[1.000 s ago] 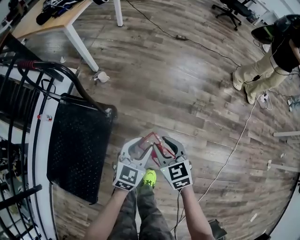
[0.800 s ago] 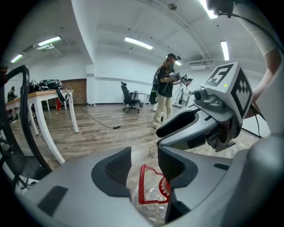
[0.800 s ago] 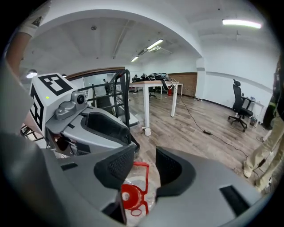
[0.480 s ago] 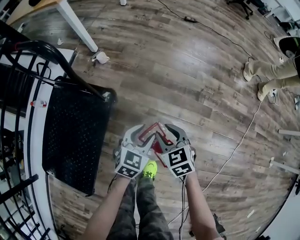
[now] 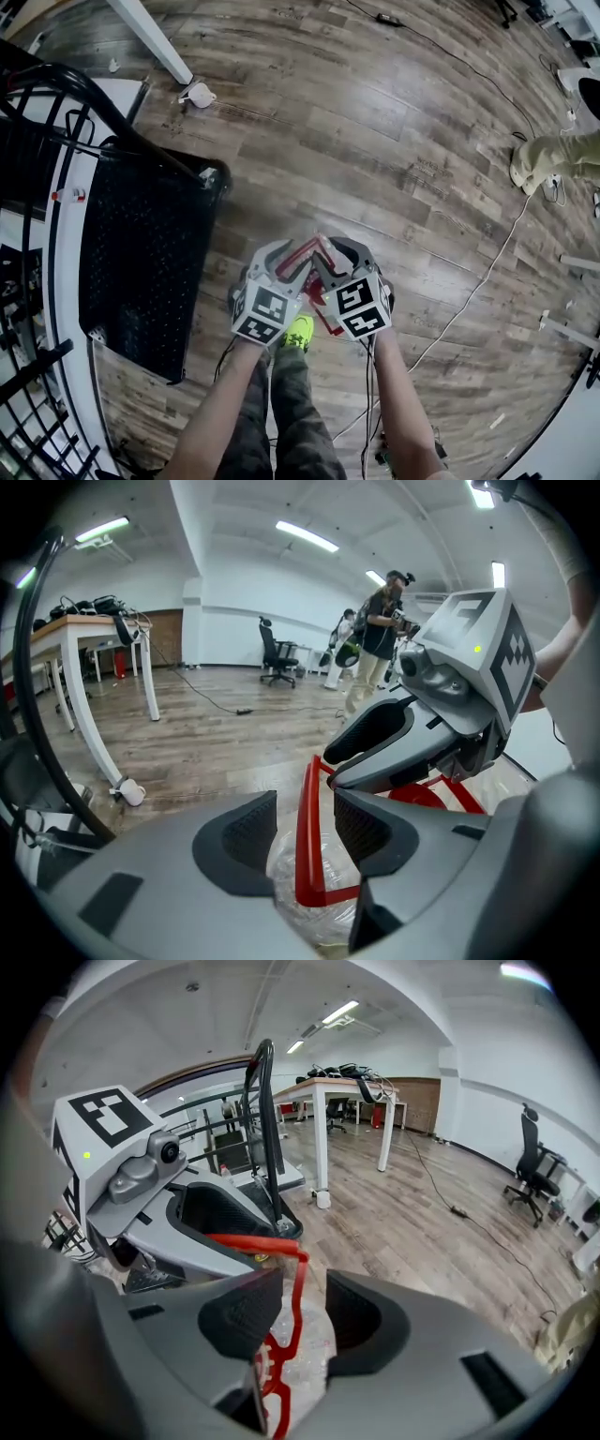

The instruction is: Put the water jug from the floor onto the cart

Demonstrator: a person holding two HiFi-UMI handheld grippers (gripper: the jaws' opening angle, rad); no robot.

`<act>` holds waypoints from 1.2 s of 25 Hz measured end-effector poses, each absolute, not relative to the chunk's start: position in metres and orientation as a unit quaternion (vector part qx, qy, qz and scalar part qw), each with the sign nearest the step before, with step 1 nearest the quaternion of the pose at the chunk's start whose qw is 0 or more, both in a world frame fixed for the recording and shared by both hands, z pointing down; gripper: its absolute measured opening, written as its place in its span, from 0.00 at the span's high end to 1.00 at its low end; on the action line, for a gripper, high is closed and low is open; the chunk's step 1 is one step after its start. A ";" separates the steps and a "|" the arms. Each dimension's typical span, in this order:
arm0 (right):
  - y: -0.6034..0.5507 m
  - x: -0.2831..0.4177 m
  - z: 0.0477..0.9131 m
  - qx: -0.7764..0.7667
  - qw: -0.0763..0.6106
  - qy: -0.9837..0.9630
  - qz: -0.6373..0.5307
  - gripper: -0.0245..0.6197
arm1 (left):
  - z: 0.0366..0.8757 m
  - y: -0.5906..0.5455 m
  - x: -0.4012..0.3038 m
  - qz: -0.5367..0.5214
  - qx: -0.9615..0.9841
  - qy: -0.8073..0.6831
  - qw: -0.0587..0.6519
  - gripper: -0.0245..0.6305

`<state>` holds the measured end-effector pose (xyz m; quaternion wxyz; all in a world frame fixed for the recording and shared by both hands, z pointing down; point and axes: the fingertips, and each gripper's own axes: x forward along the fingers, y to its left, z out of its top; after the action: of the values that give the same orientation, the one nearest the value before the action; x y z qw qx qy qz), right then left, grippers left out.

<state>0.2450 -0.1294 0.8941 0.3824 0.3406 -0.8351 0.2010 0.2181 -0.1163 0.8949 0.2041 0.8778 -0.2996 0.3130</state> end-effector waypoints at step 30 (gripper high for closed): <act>-0.112 0.237 0.863 0.392 0.287 -0.835 0.258 0.93 | 0.866 -0.100 0.230 0.308 0.888 -0.298 0.167 0.91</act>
<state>0.2365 -0.1119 0.8626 0.2873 0.3925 -0.8348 0.2579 0.2297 -0.1004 0.8657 0.1673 0.8878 -0.2978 0.3084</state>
